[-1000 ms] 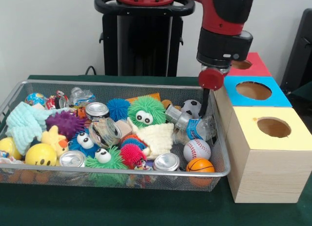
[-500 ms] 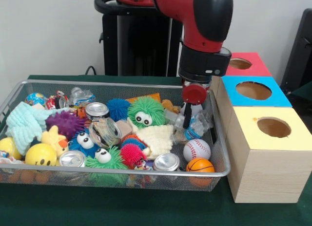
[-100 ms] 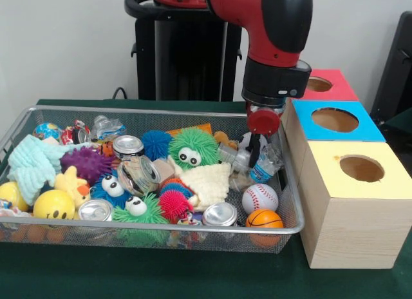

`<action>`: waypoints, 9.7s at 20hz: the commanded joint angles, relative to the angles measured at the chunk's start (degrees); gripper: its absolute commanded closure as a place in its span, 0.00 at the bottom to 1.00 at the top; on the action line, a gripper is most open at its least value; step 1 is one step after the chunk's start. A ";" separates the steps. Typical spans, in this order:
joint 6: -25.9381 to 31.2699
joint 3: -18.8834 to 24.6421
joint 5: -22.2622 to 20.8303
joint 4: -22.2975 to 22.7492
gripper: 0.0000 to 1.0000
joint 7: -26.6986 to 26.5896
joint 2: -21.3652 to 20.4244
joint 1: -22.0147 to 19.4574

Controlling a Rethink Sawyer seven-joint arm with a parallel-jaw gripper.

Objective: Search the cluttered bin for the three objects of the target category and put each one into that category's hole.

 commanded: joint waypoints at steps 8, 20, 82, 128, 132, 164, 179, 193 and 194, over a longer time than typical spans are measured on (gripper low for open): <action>-6.87 0.24 0.29 0.89 1.00 13.82 0.31 6.33; -2.98 -4.98 6.91 -2.30 1.00 9.39 2.41 12.37; 13.00 -22.27 -28.78 -17.96 0.00 -1.34 9.91 14.87; 56.92 24.83 -74.43 -22.57 0.00 -45.30 -4.35 -14.07; 43.78 28.29 -77.35 -20.05 0.00 -42.47 -5.16 -17.66; 25.69 21.78 -96.89 -19.07 0.00 -23.53 -2.56 -15.98; 21.61 21.31 -99.31 -20.68 0.00 -27.89 2.14 -18.36; 28.46 31.31 -96.21 -17.19 0.00 -38.48 1.03 -28.99; 29.52 32.77 -95.96 -16.82 0.00 -39.98 1.07 -30.72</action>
